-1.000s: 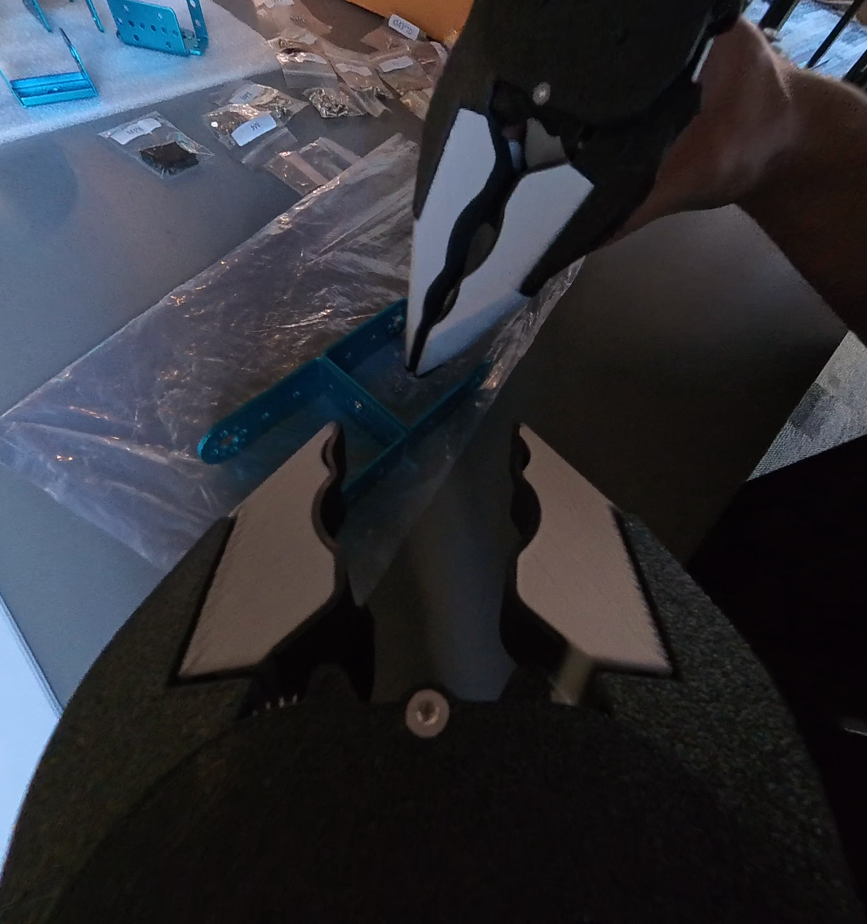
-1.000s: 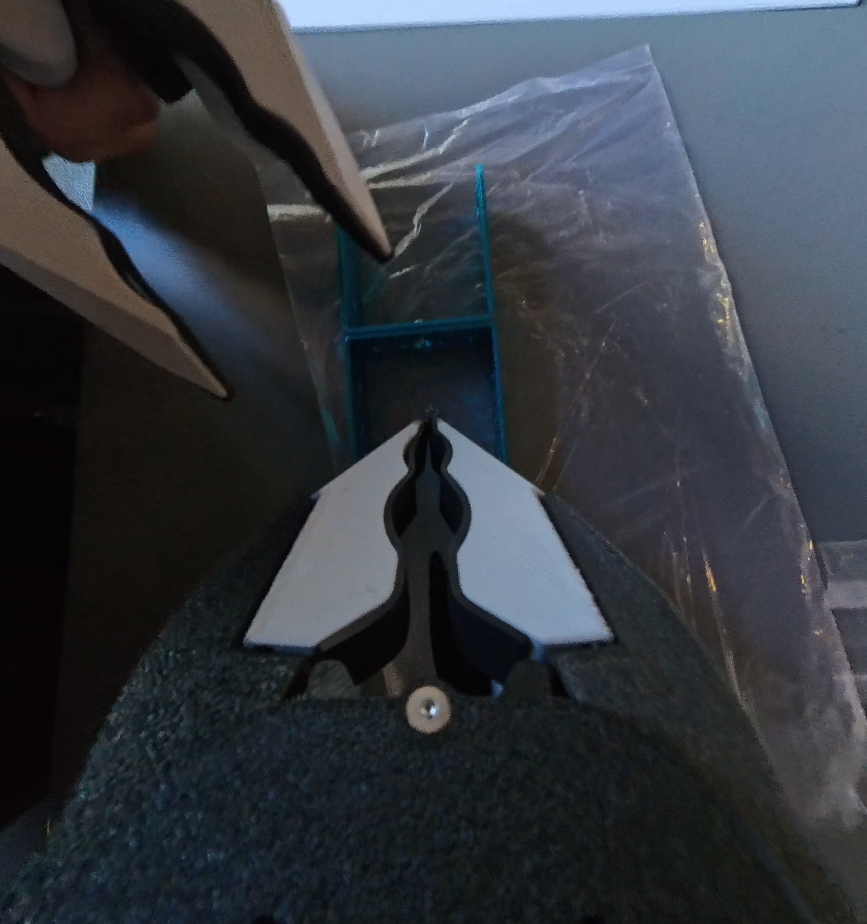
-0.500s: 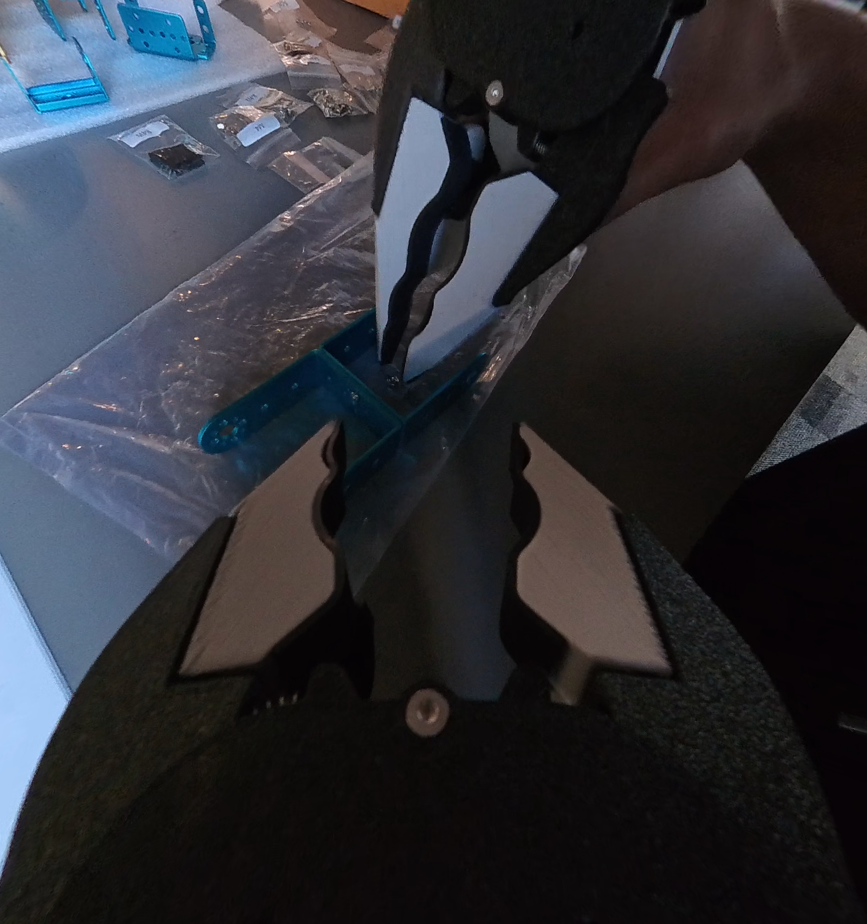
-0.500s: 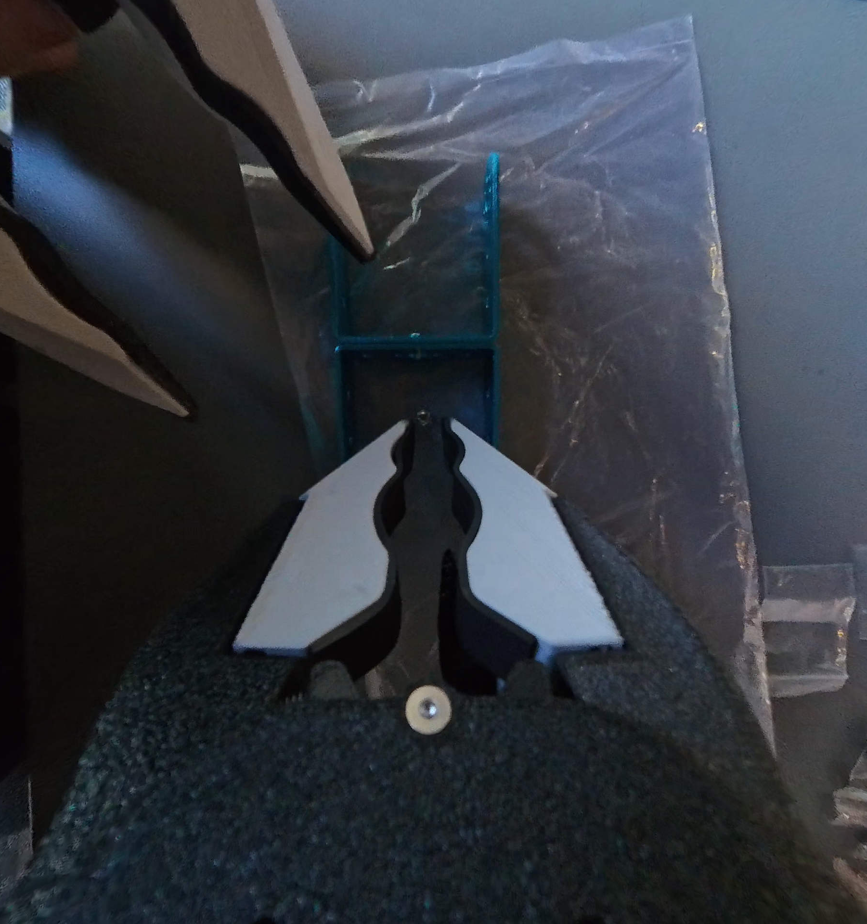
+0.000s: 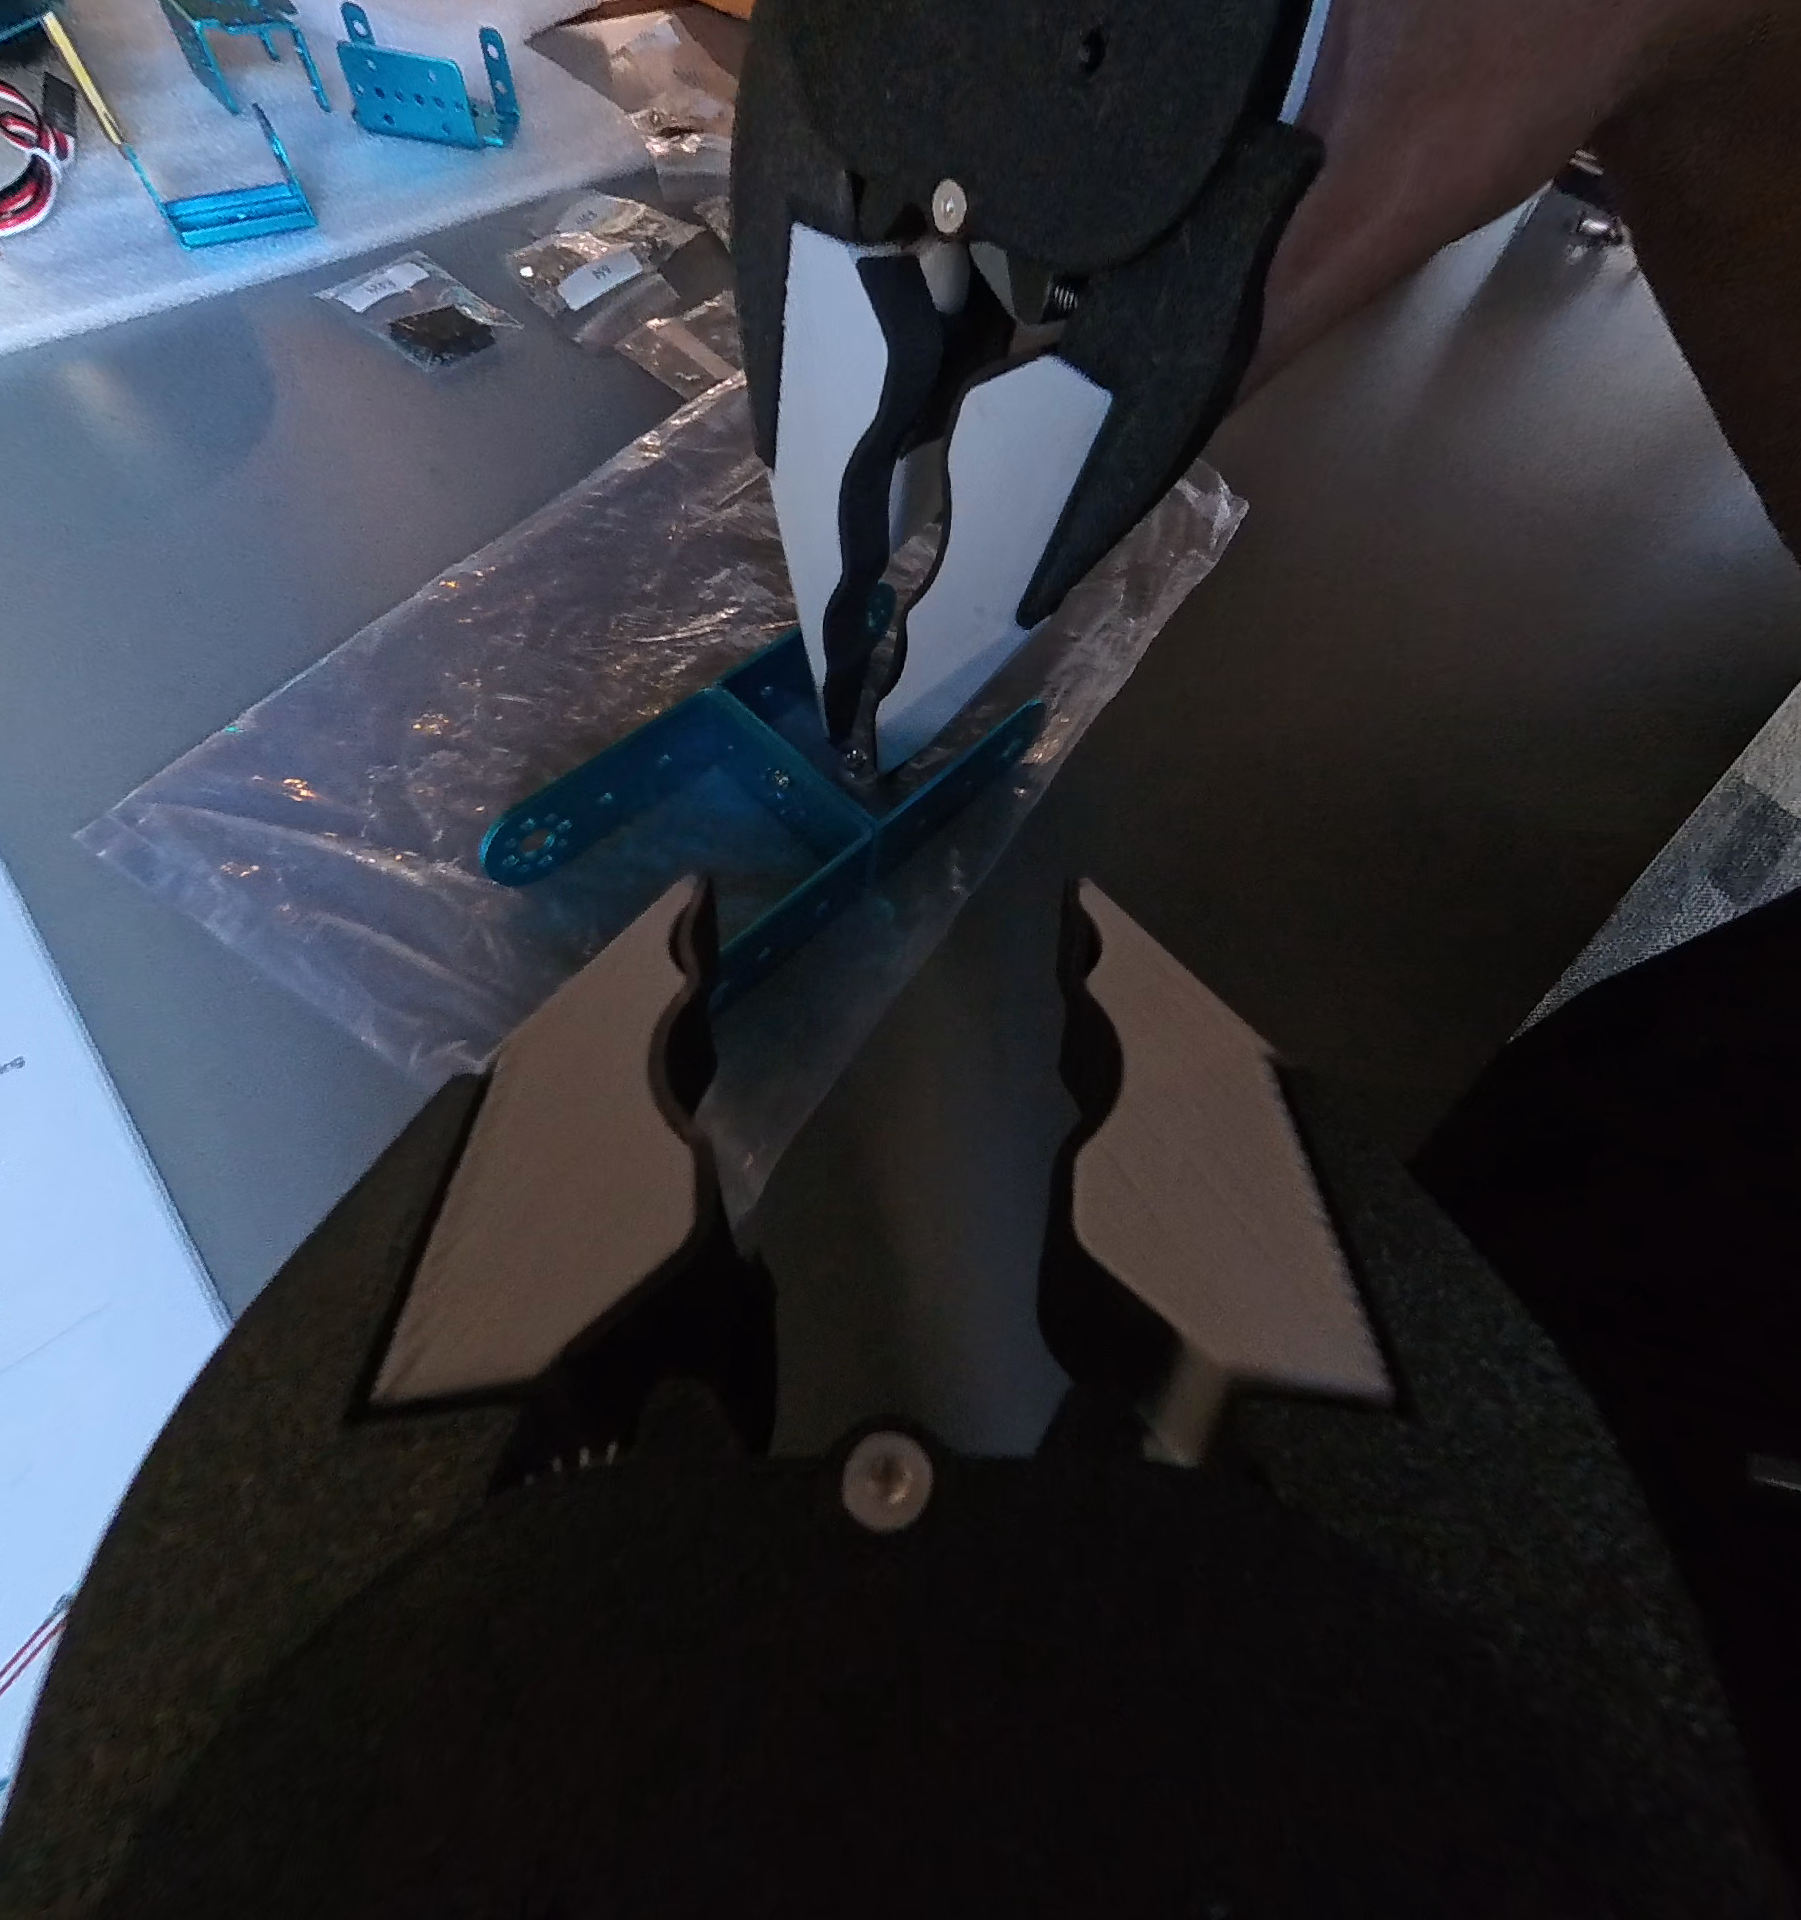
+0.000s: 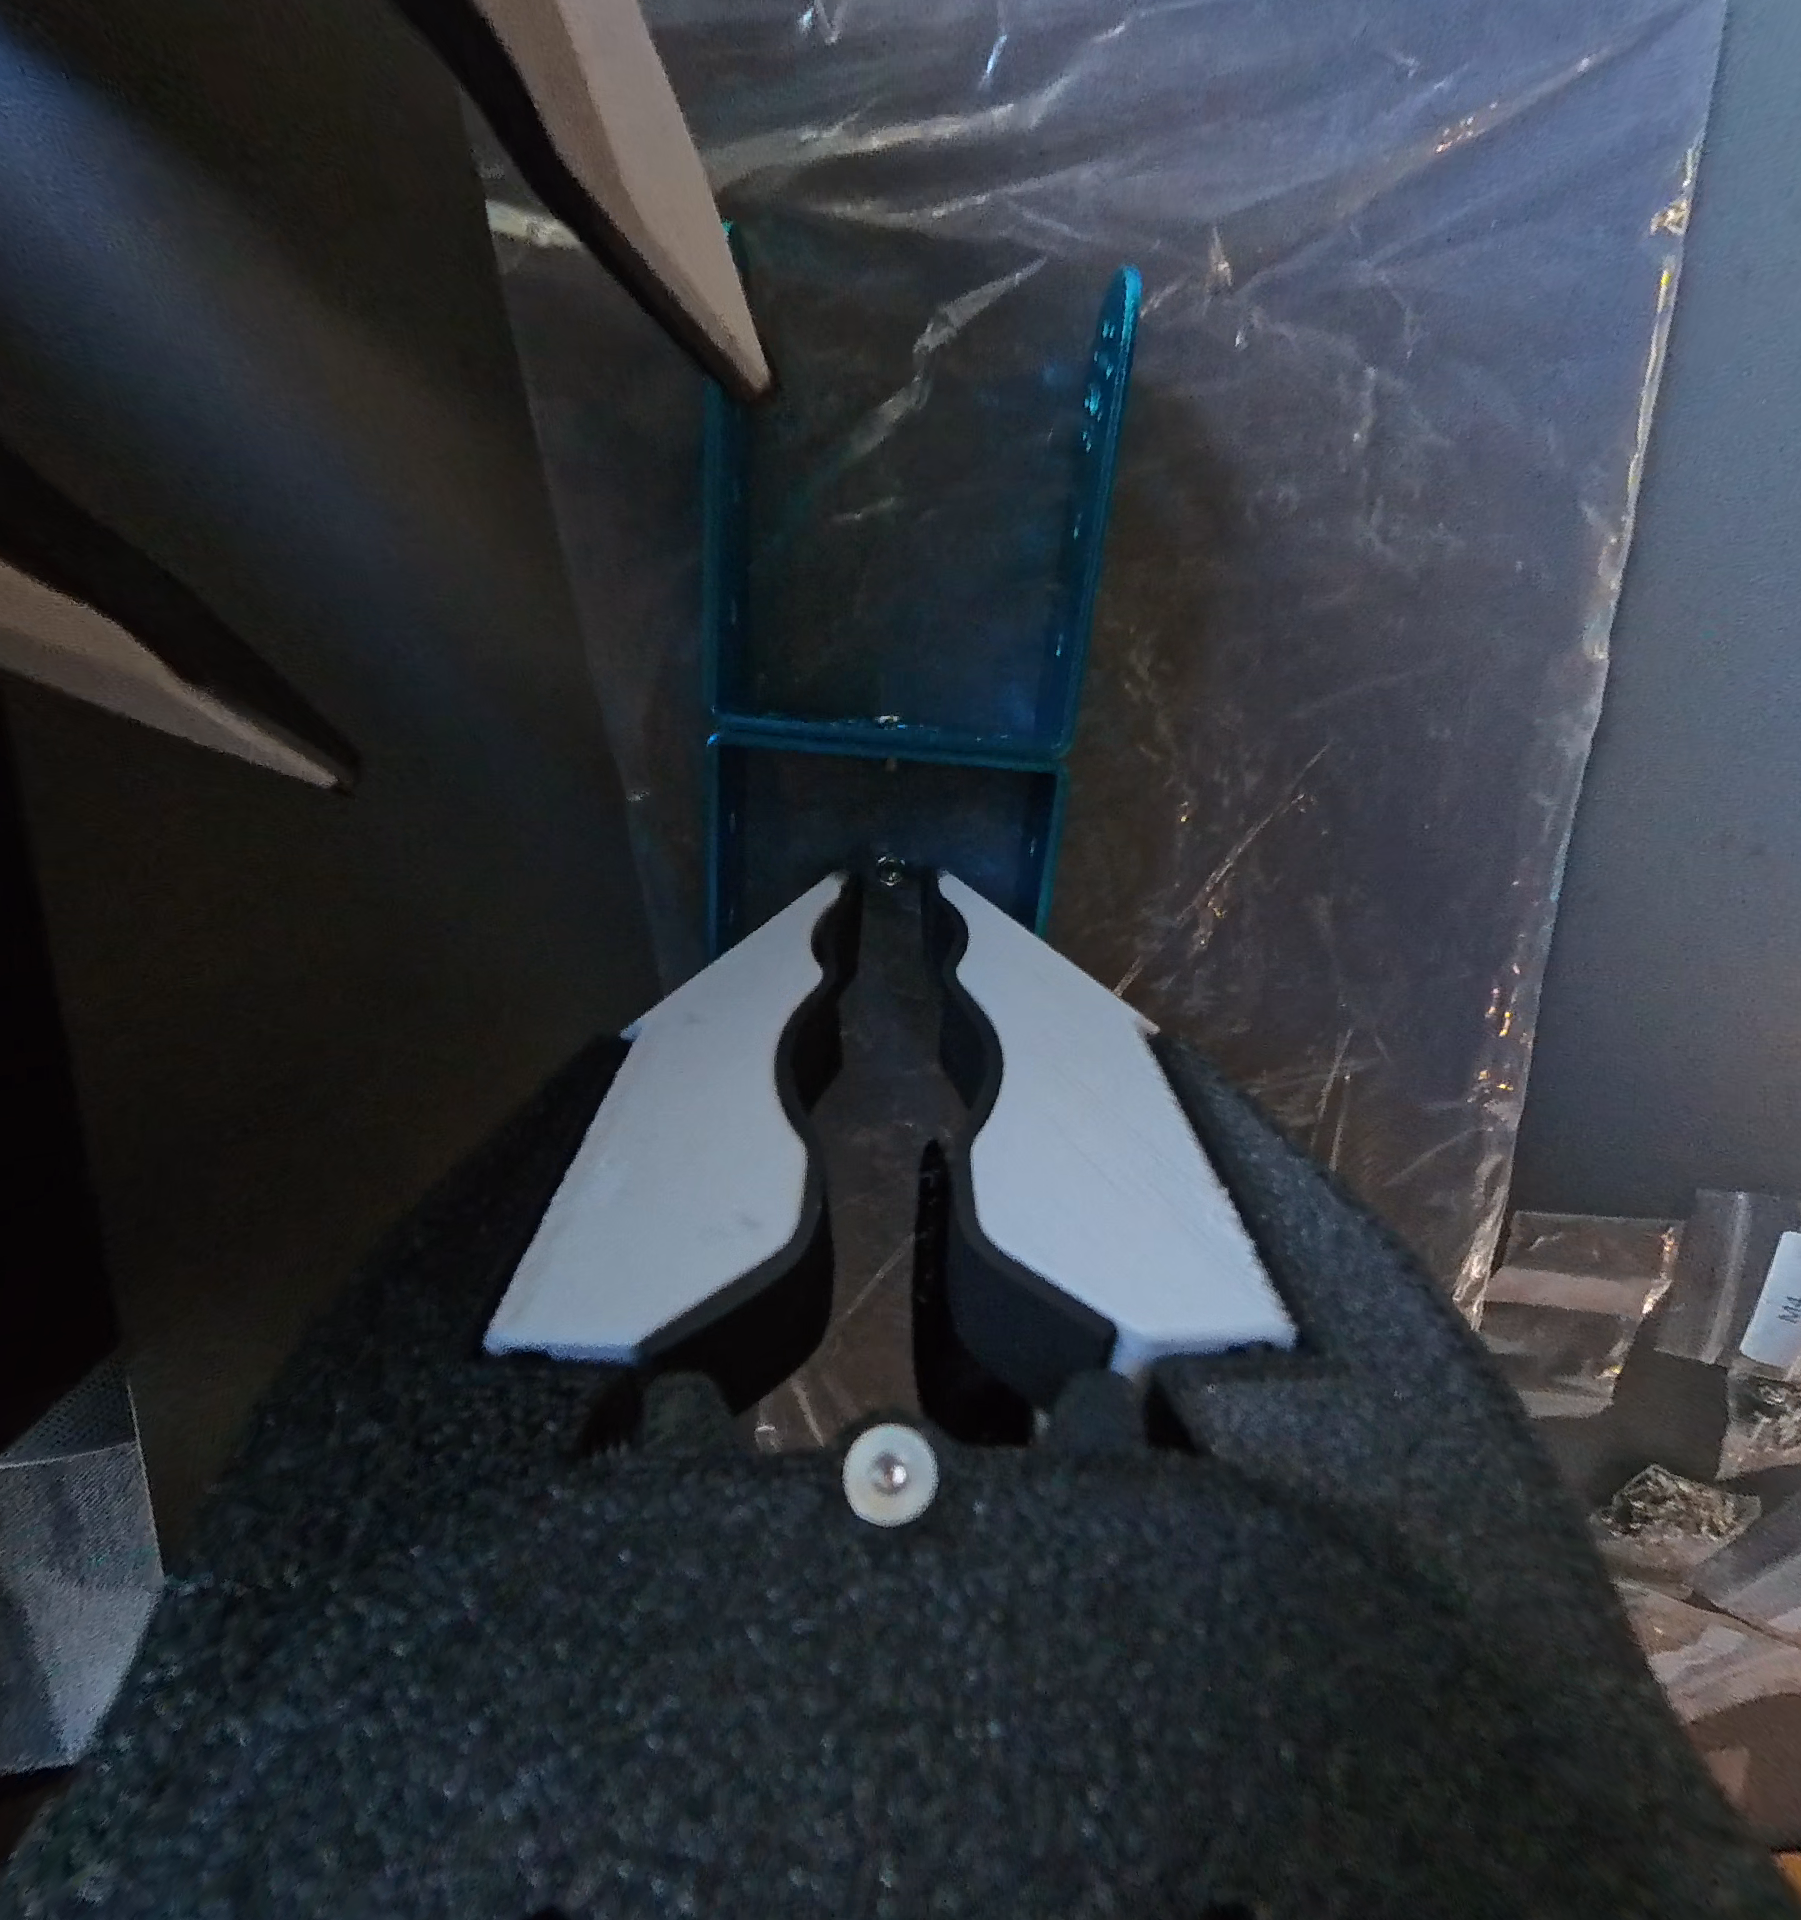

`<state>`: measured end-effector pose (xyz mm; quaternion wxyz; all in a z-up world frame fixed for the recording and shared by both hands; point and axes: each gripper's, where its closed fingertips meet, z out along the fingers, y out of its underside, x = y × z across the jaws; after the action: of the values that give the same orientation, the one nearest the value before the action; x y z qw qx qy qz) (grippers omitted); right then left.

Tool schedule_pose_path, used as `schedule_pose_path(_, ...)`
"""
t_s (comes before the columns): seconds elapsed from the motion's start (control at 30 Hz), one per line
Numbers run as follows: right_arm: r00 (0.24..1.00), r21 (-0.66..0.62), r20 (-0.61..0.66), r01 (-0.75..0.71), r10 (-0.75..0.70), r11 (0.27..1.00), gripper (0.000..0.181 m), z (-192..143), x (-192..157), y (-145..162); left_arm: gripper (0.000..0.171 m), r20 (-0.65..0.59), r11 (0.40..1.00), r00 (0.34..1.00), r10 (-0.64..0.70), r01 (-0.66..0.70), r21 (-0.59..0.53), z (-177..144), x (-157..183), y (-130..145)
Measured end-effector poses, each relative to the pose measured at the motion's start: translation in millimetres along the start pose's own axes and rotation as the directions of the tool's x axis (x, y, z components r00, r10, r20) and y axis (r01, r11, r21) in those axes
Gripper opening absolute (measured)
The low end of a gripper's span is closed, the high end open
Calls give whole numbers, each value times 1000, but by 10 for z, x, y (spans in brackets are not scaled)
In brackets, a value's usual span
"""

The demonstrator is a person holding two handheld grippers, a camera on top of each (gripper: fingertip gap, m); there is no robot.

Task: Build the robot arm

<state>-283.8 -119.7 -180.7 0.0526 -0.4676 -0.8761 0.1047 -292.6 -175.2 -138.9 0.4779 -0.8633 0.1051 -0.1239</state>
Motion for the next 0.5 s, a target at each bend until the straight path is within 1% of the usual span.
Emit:
schedule_pose_path(0.23, 1000, -46, 3, 17, -16, 999, 9, 8, -5, -16, 66, -4, 1000, 1000, 9, -9, -12, -4, 10, 52)
schedule_pose_path(0.33, 999, -50, 1, 41, -41, 998, 5, 9, -20, -15, 65, -6, 1000, 1000, 12, -12, -10, -4, 25, 47)
schedule_pose_path(0.4, 999, -29, 3, 37, -37, 999, 5, 6, -21, -10, 65, -7, 1000, 1000, 13, -13, -5, -11, 29, 35)
schedule_pose_path(0.5, 1000, 39, 17, 2, -3, 999, 5, -9, -16, 1, 65, -11, 1000, 1000, 9, -9, 7, -19, 26, 10)
